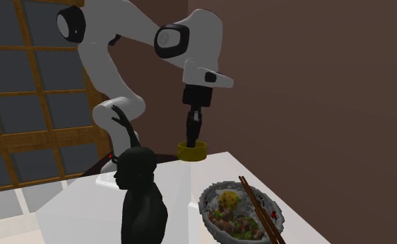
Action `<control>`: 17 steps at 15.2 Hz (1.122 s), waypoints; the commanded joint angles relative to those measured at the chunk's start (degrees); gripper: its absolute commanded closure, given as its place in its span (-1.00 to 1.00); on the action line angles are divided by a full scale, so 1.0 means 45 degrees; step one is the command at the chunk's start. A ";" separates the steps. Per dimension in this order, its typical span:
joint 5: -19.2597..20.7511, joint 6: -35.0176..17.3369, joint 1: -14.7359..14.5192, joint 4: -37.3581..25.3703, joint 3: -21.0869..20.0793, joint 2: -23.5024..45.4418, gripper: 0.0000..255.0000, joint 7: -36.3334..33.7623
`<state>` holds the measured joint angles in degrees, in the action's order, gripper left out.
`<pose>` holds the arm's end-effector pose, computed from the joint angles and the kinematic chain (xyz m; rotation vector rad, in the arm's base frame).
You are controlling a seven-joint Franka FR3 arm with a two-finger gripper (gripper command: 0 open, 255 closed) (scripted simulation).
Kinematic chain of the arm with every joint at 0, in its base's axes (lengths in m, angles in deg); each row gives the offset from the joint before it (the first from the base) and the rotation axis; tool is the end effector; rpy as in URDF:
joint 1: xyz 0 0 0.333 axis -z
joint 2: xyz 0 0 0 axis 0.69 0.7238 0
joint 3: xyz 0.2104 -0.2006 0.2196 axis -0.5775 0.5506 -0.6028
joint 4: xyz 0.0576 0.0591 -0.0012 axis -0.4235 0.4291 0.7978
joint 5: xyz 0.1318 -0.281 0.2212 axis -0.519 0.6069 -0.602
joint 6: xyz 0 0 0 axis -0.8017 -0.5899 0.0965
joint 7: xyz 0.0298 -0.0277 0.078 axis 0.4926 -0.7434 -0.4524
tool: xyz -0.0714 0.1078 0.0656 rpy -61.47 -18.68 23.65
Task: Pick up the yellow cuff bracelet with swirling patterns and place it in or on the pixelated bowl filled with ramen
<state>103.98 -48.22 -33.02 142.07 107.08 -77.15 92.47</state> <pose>0.3223 -0.2317 0.4763 2.9124 0.3031 -0.1994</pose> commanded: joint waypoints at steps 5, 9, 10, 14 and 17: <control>-0.0918 -0.0412 -0.0362 -0.2952 0.0430 0.3267 1.00 0.0633; -0.1701 -0.0358 -0.0380 -0.5086 0.0611 0.5318 1.00 0.1217; -0.1700 -0.0521 -0.0365 -0.4967 0.0610 0.5366 1.00 0.1189; -0.1698 -0.1174 -0.0334 -0.4518 0.0634 0.5586 1.00 0.1081; -0.1703 -0.1664 -0.0311 -0.4209 0.0652 0.5780 1.00 0.1005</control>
<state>96.30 -54.97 -34.47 122.62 109.97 -51.35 97.08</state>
